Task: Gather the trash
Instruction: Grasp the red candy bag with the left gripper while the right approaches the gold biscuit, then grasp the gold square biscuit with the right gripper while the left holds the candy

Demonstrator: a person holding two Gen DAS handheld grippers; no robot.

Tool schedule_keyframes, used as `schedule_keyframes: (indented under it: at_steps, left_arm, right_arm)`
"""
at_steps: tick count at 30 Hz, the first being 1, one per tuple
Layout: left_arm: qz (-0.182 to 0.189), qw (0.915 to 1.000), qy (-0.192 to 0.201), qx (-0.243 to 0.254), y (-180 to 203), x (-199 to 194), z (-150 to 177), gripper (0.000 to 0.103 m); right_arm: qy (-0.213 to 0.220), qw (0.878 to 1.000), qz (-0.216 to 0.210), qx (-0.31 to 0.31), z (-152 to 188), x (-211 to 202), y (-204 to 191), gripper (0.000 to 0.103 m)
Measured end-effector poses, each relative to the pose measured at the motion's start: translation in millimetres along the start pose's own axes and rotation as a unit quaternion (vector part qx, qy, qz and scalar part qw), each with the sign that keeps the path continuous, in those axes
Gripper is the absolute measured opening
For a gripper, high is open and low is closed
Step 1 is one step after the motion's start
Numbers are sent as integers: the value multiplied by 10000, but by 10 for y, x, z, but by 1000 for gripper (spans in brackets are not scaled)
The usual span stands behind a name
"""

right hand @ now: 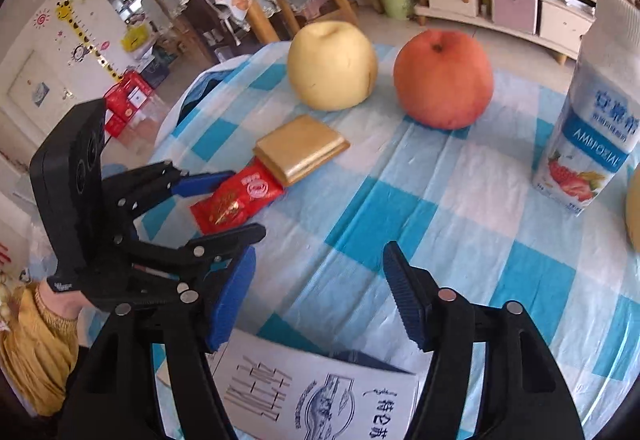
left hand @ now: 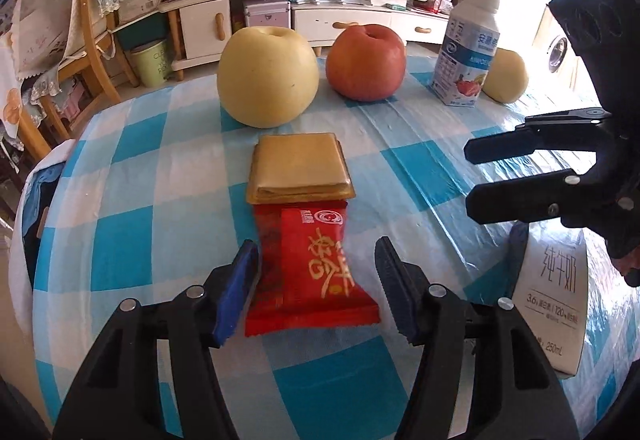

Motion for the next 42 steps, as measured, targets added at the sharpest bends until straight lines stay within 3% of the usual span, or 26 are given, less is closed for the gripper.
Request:
schedule_keyframes:
  at_steps: [3, 9, 16, 19, 26, 34, 36, 38, 42]
  left_arm:
    - [-124, 9997, 58, -205, -60, -4, -30, 44]
    - [-326, 9993, -47, -162, -29, -17, -17, 42]
    - [-434, 9973, -326, -493, -238, -202, 125, 39]
    - [-469, 9959, -264, -733, -390, -347, 176, 32]
    - [-571, 9889, -90, -1371, -765, -611, 304, 32]
    - [-683, 9842, -23, -1636, -966, -691, 356, 32]
    - [-671, 9844, -6, -1625, -968, -698, 351, 32]
    - [-648, 9846, 22, -1626, -963, -711, 351, 32]
    - [-601, 9839, 67, -1681, -963, -731, 353, 32]
  right_arm:
    - [202, 9996, 180, 43, -130, 42, -39, 80]
    - [128, 9981, 594, 64, -331, 330, -200, 85]
    - [-137, 9957, 907, 143, -422, 506, -303, 91]
    - [-245, 9953, 926, 125, -456, 561, -383, 91]
    - [-321, 9924, 1155, -285, -480, 742, -553, 92]
    - [-453, 9841, 1512, -820, -428, 1055, -651, 92]
    - [-370, 9844, 1460, -910, -448, 1040, -688, 88]
    - [-370, 9861, 1355, -893, -443, 1042, -693, 73]
    - [-353, 9859, 1289, -1010, -399, 1036, -711, 66]
Point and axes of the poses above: each gripper's, at about its wrist camera, not at the fingertips, and x roughly the way its jaws point, y to its right, z to its underside, the point moved 6 cm from there along x, roughly the way its jaws point, and after that the axes turned 1 degree about z, right-handed, at the moved point
